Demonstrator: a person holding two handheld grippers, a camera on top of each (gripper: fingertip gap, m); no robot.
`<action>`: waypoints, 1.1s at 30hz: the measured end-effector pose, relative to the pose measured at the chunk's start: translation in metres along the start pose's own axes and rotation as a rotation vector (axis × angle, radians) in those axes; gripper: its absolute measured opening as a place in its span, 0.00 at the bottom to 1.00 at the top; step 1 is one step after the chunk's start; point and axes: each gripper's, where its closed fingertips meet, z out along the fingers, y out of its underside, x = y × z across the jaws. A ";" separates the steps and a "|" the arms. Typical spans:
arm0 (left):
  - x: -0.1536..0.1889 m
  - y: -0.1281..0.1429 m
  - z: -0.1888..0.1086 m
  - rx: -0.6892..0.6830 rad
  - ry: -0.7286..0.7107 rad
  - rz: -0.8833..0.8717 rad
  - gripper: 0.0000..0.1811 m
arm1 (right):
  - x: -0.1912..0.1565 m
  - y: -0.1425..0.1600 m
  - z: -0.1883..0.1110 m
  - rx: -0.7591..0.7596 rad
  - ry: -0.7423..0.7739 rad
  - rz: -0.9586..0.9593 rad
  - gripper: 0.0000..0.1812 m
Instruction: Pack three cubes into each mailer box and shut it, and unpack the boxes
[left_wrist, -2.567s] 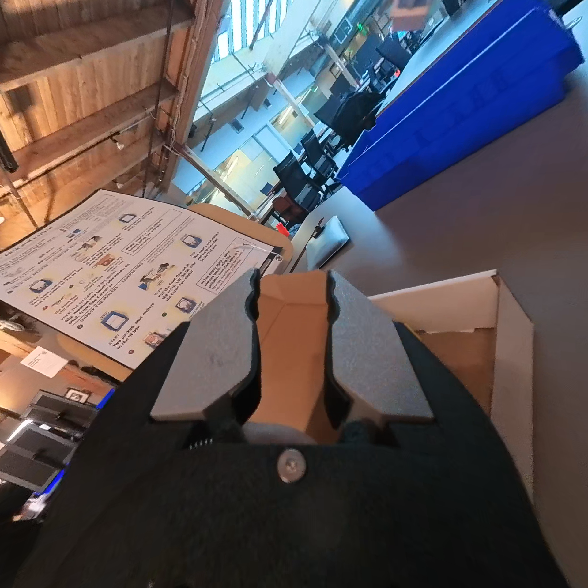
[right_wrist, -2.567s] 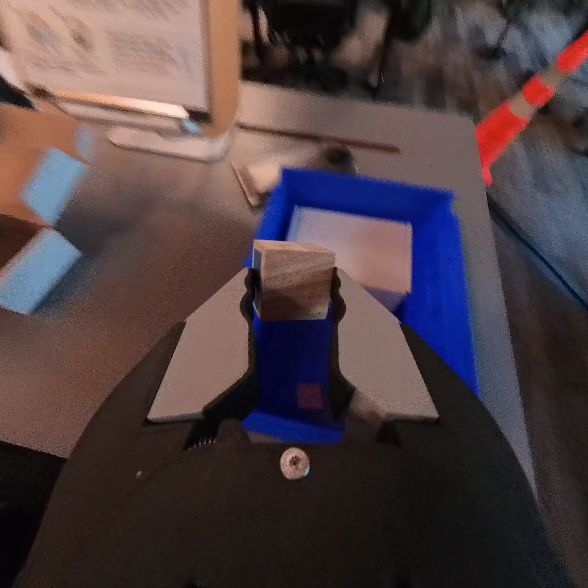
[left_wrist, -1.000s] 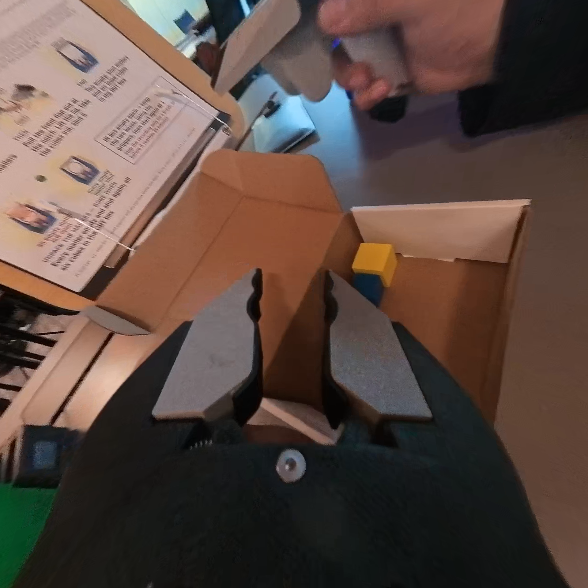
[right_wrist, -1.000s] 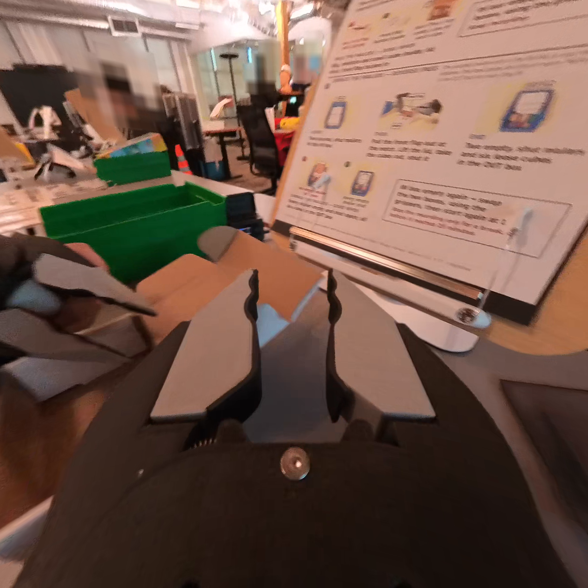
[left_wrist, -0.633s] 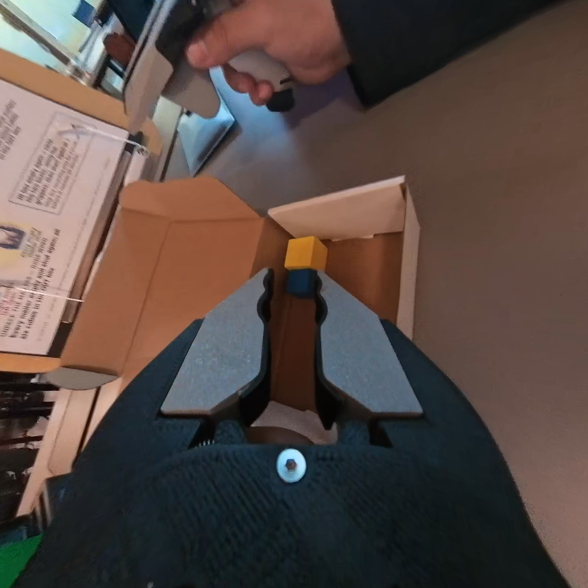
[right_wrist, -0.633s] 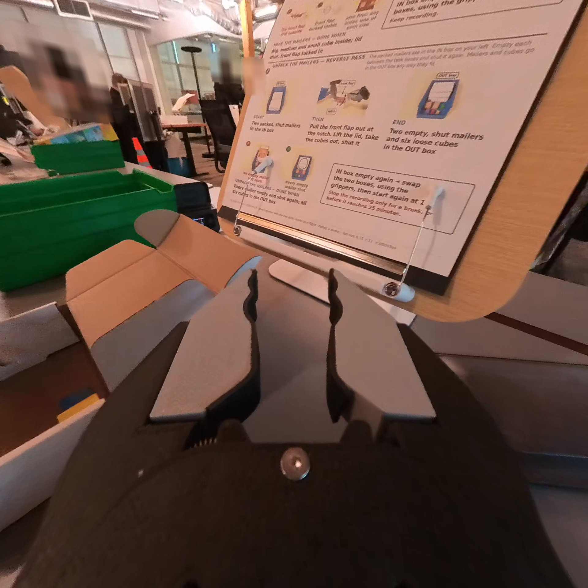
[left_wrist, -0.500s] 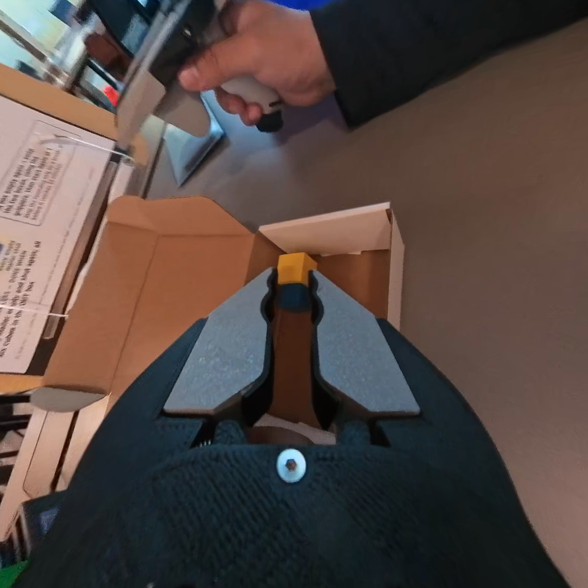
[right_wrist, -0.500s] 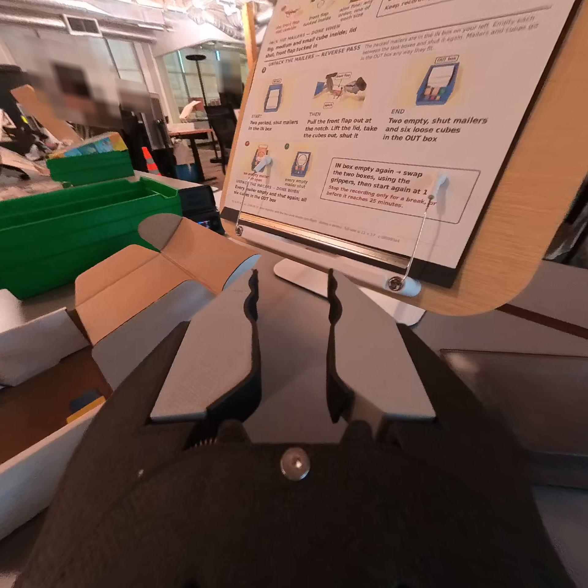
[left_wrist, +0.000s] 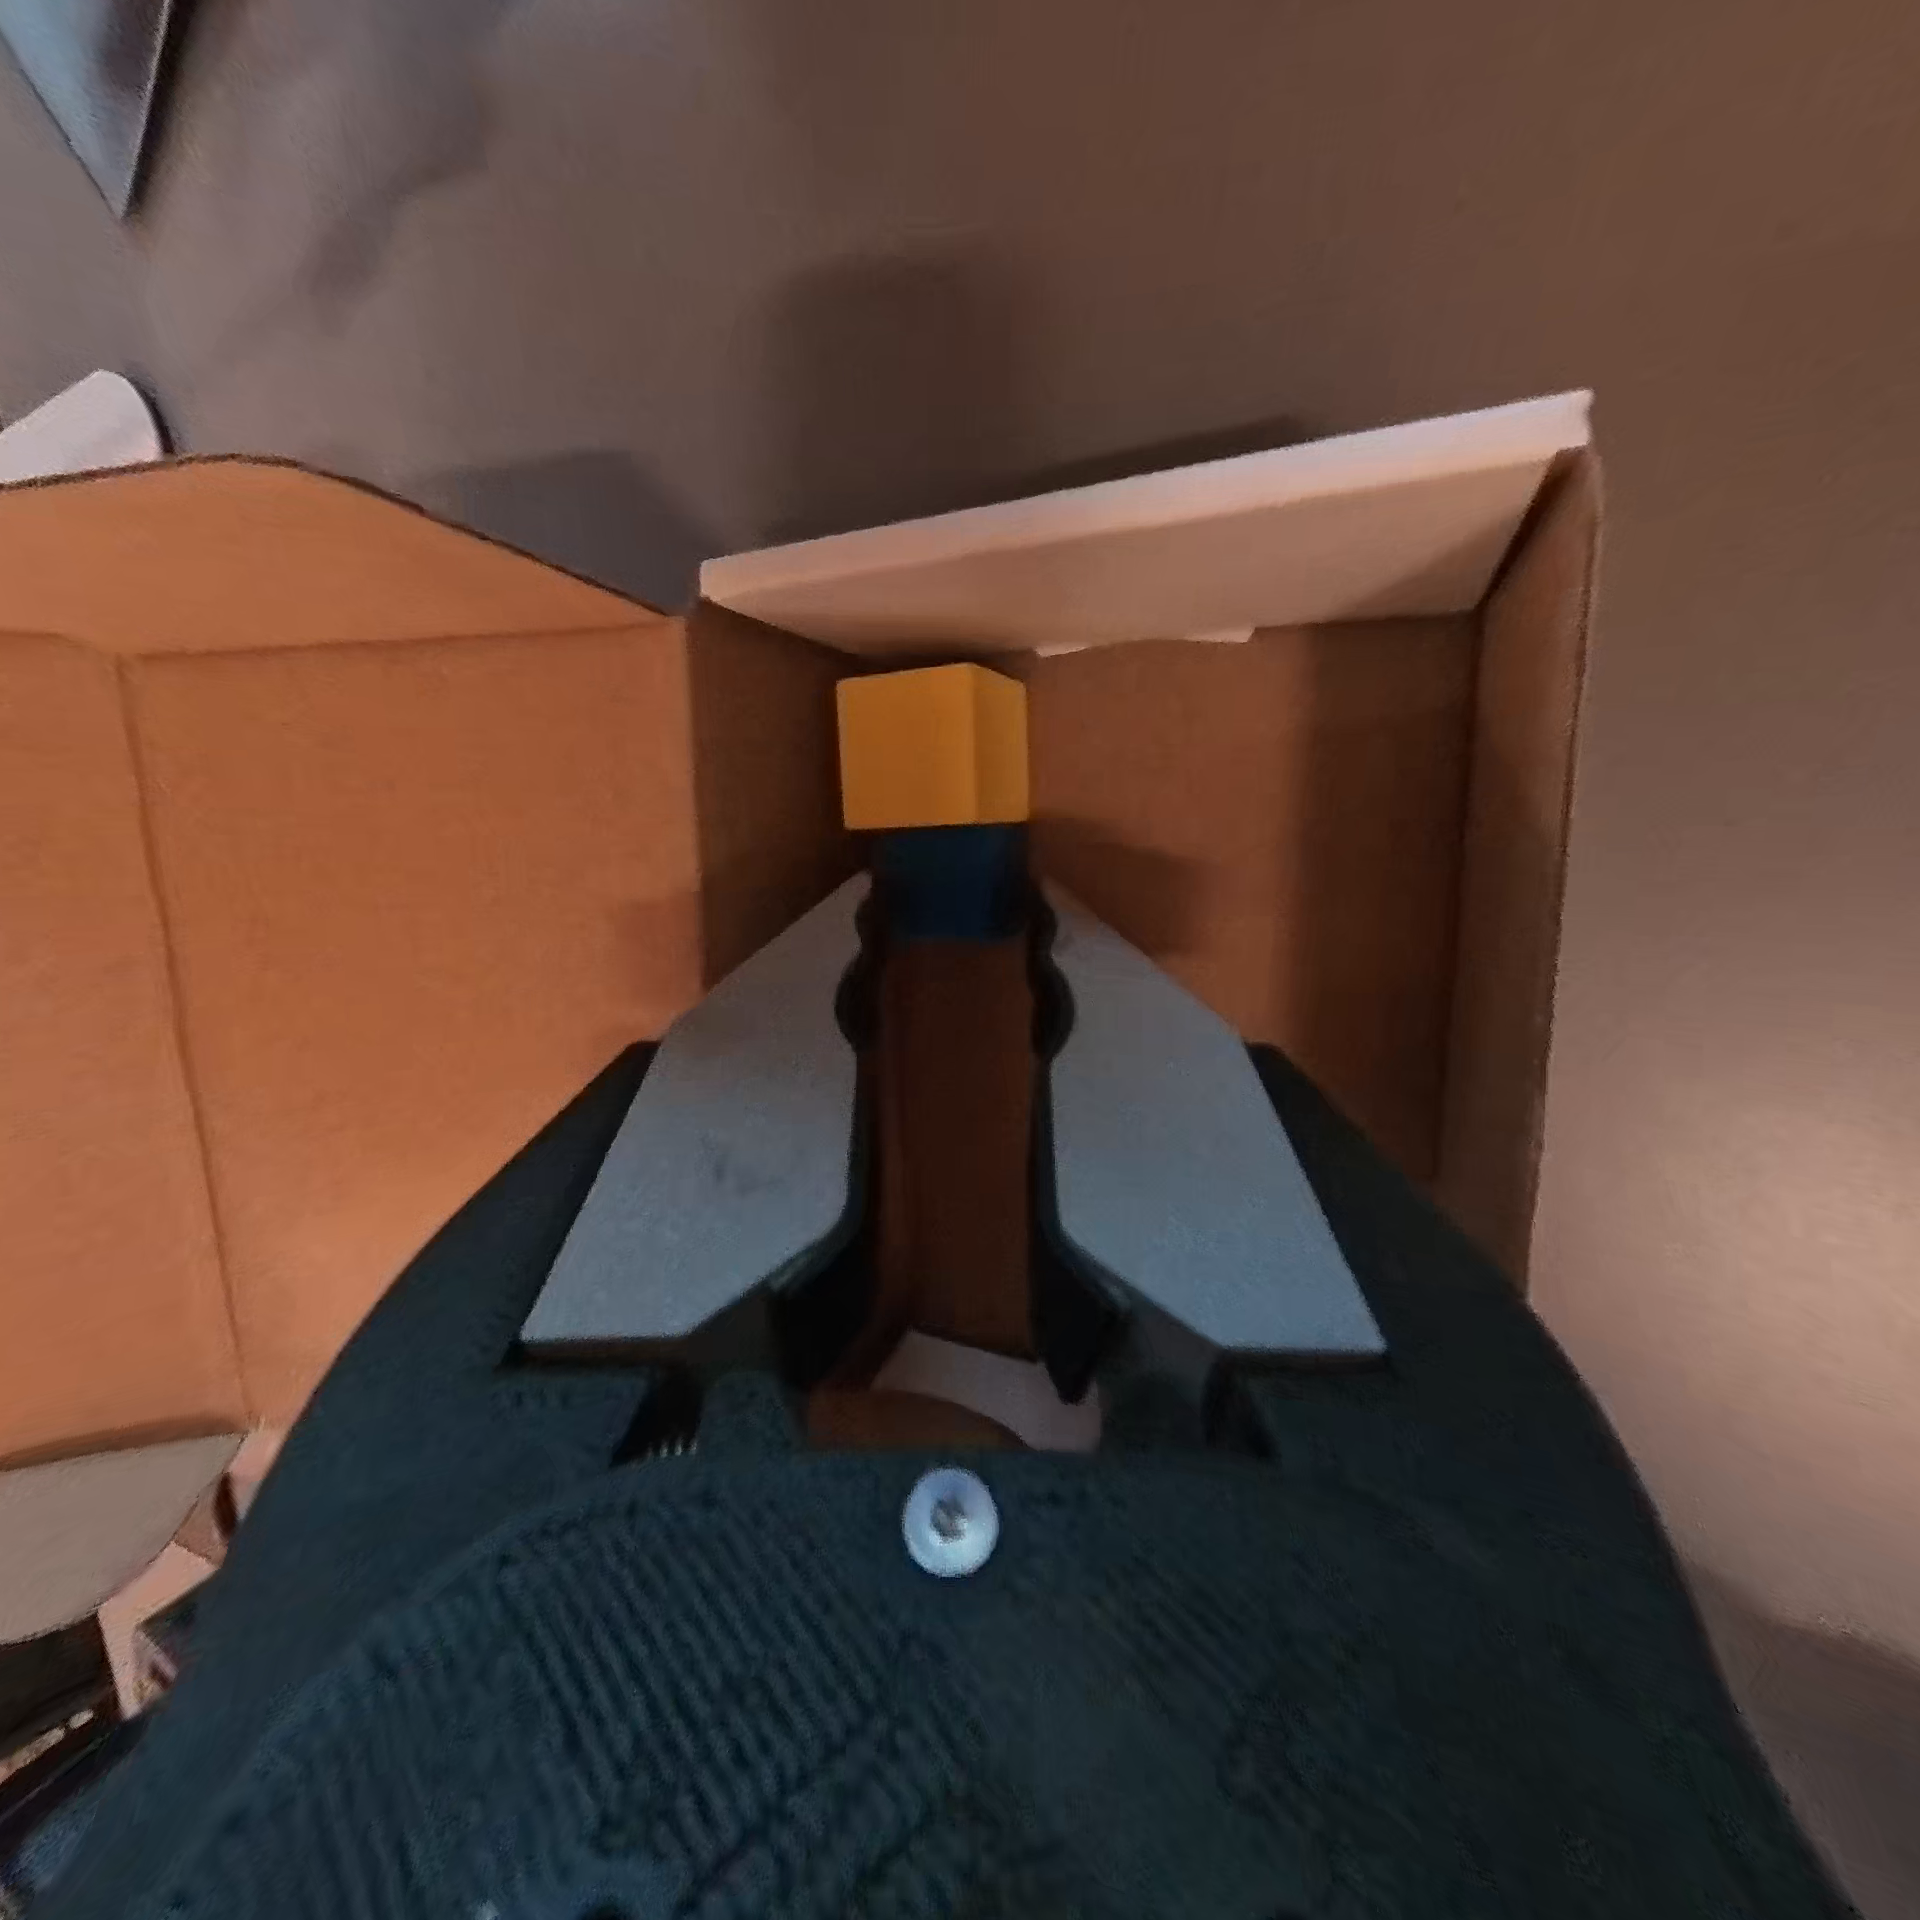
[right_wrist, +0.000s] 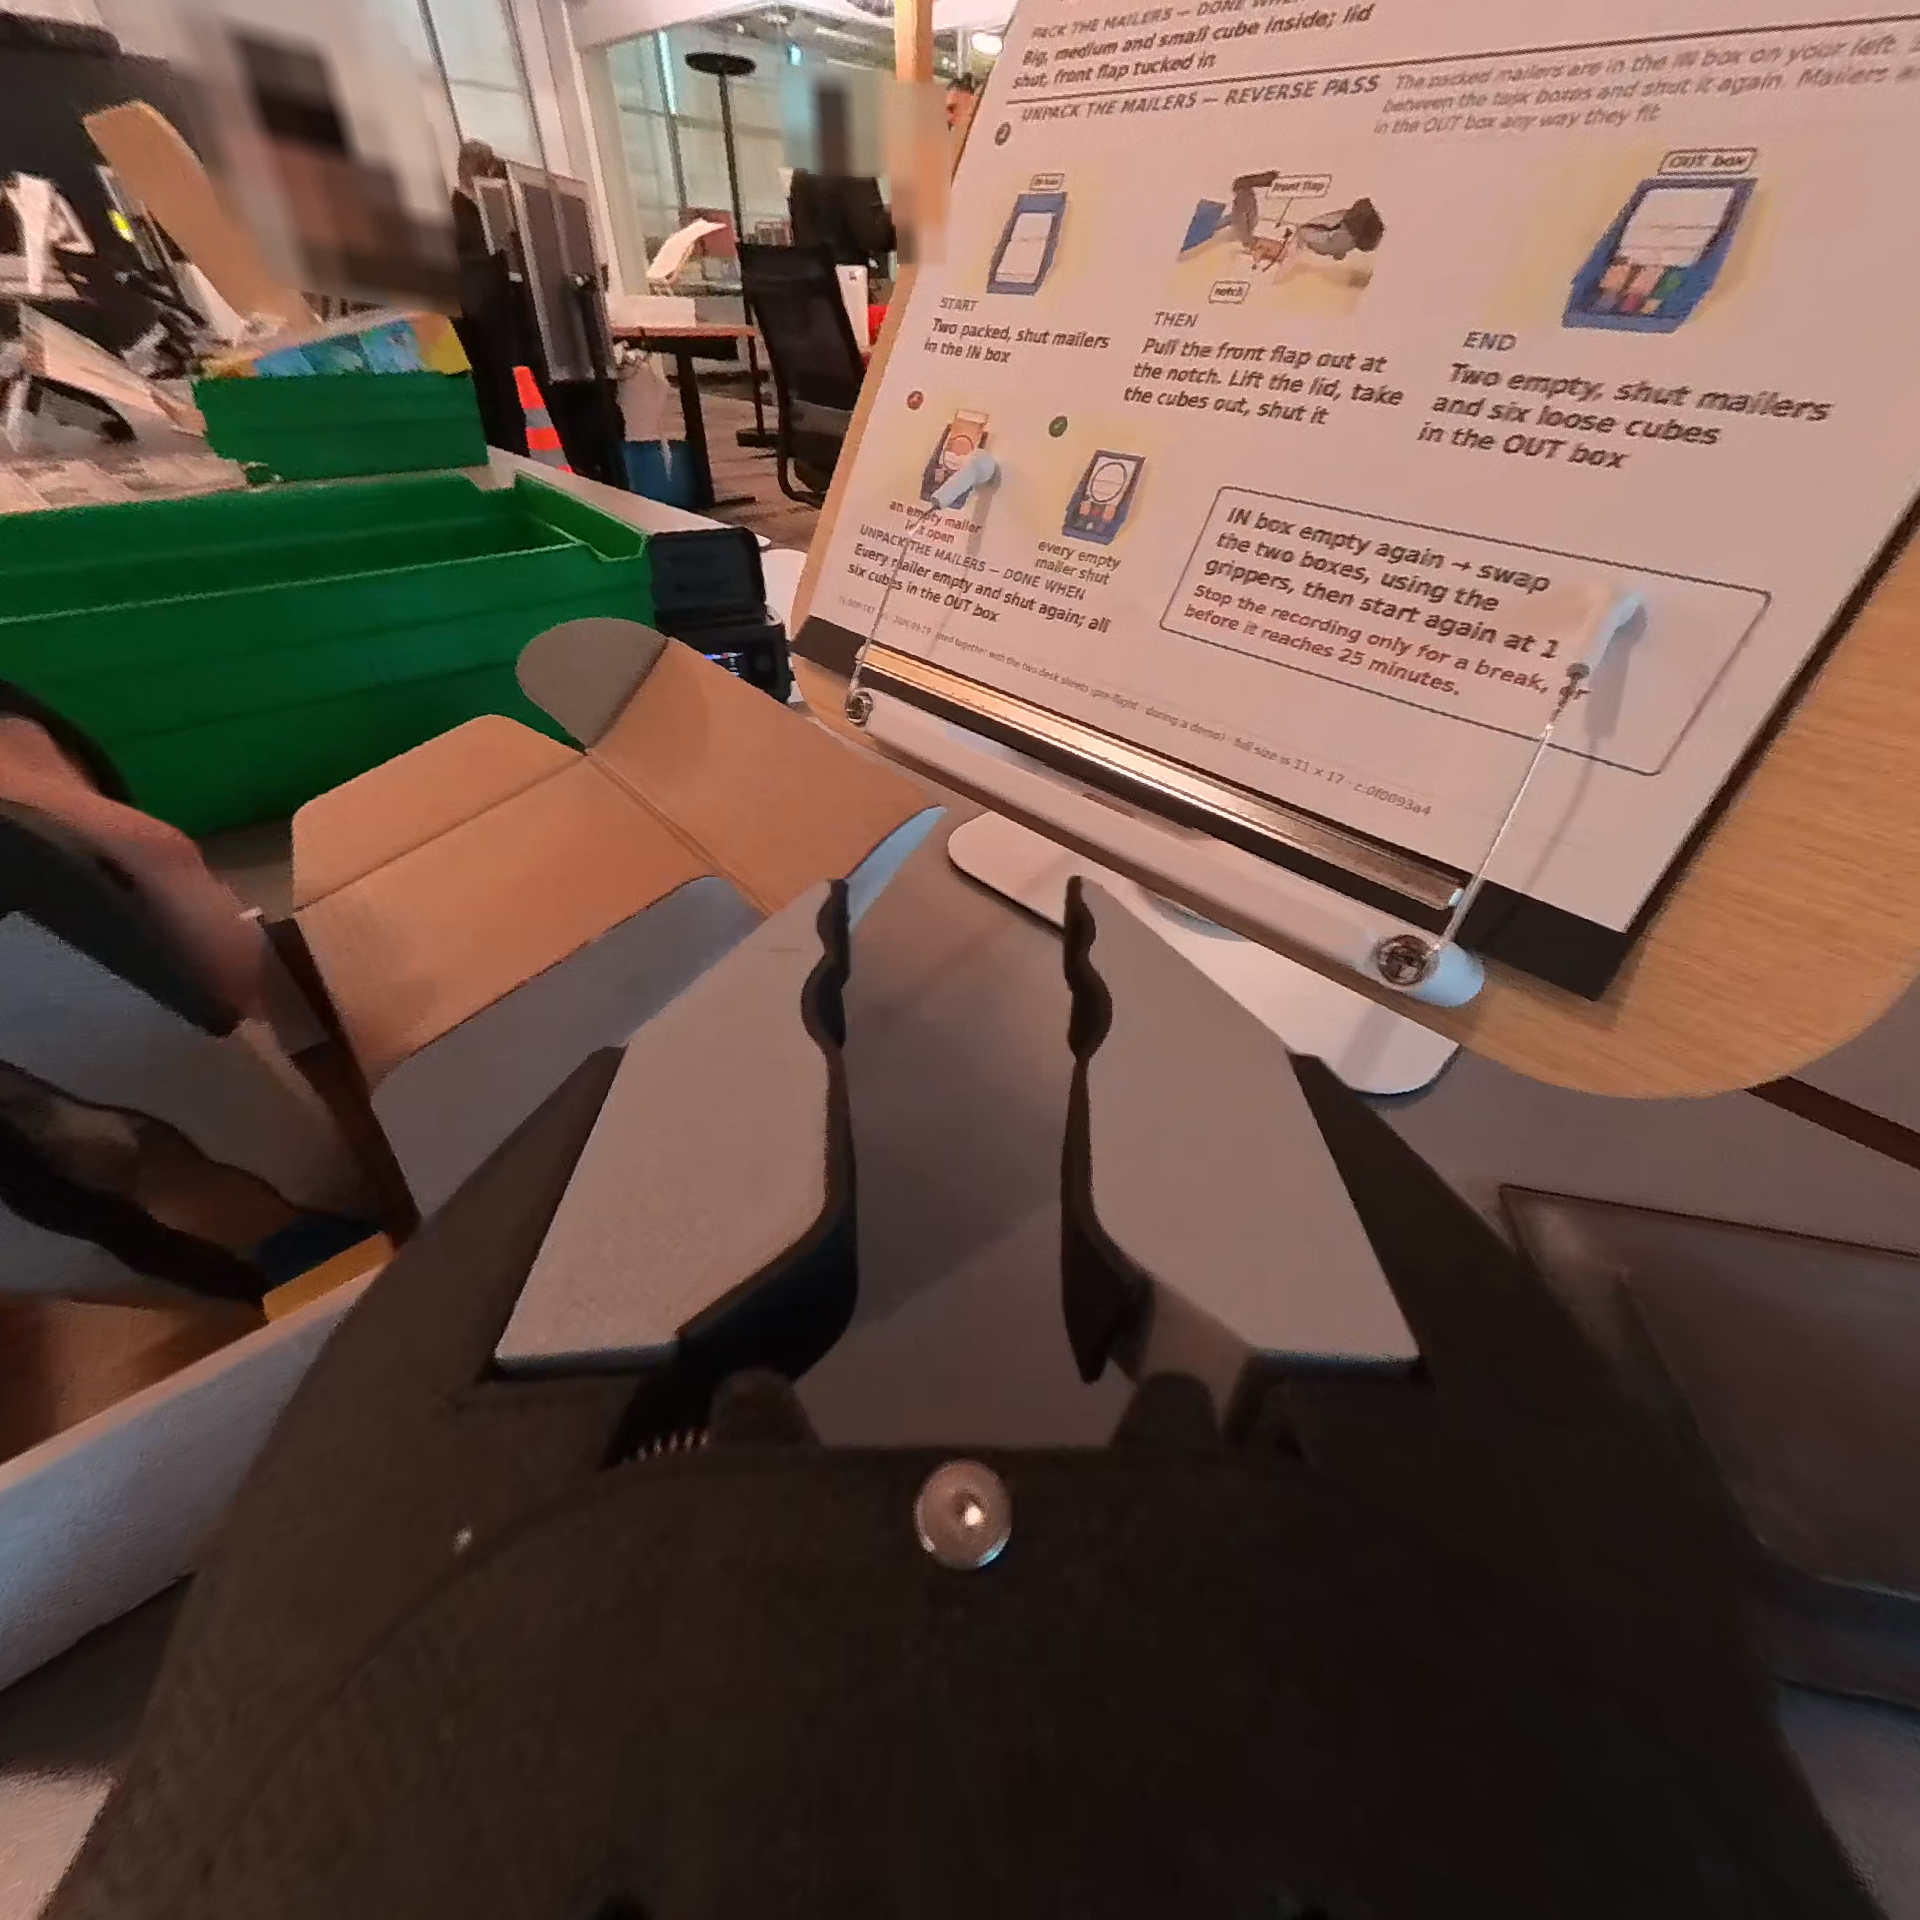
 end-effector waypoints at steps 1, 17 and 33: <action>0.000 0.001 -0.001 -0.001 -0.002 -0.004 0.14 | -0.003 0.000 0.001 -0.001 -0.020 0.007 0.21; -0.089 -0.036 -0.115 0.531 -0.873 0.024 0.13 | -0.100 -0.041 -0.018 0.073 -0.568 0.348 0.23; -0.076 -0.049 -0.097 0.404 -0.918 0.160 0.13 | -0.137 -0.013 -0.002 -0.073 -0.567 0.269 0.11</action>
